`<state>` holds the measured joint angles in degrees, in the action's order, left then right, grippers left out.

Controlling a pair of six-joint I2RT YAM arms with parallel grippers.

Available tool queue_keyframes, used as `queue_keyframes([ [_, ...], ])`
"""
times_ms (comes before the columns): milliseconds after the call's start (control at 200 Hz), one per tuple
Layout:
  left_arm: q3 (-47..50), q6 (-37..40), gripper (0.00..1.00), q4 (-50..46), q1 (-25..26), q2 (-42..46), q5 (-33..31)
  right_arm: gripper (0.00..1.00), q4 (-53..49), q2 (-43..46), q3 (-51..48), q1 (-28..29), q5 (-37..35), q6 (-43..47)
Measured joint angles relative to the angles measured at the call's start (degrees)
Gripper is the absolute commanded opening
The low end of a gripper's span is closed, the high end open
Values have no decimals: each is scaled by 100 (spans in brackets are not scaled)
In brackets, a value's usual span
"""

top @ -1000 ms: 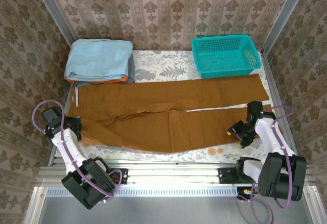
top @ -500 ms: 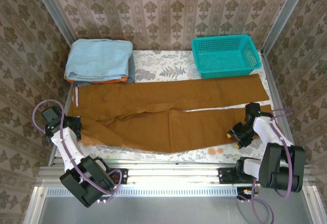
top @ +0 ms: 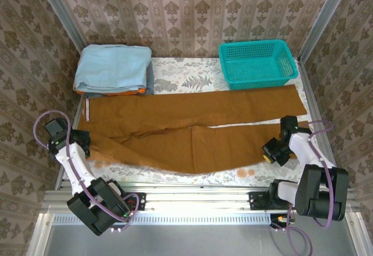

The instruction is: Fold and stack the trousers

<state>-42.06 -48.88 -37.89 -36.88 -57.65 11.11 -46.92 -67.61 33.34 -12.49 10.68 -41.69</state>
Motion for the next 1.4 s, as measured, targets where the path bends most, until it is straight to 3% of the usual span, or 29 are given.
queue_keyframes([
  [300,-957,-195,0,-492,767,280,-201,0,-350,1360,708,0,85,101],
  [565,-1615,-192,0,-1447,636,1231,-299,0,-798,2424,1390,-2,247,210],
  [755,-2004,-173,0,-2116,461,1362,-291,0,-1086,3143,1777,-2,315,299],
  [885,-2500,-33,0,-2562,629,1364,-463,0,-1375,3501,1987,2,299,345],
  [1100,-2852,236,0,-2754,837,1464,-640,0,-1648,3652,2350,107,-72,577],
  [1395,-1952,365,0,-2194,-15,922,50,0,-1440,2874,2079,114,-280,750],
])
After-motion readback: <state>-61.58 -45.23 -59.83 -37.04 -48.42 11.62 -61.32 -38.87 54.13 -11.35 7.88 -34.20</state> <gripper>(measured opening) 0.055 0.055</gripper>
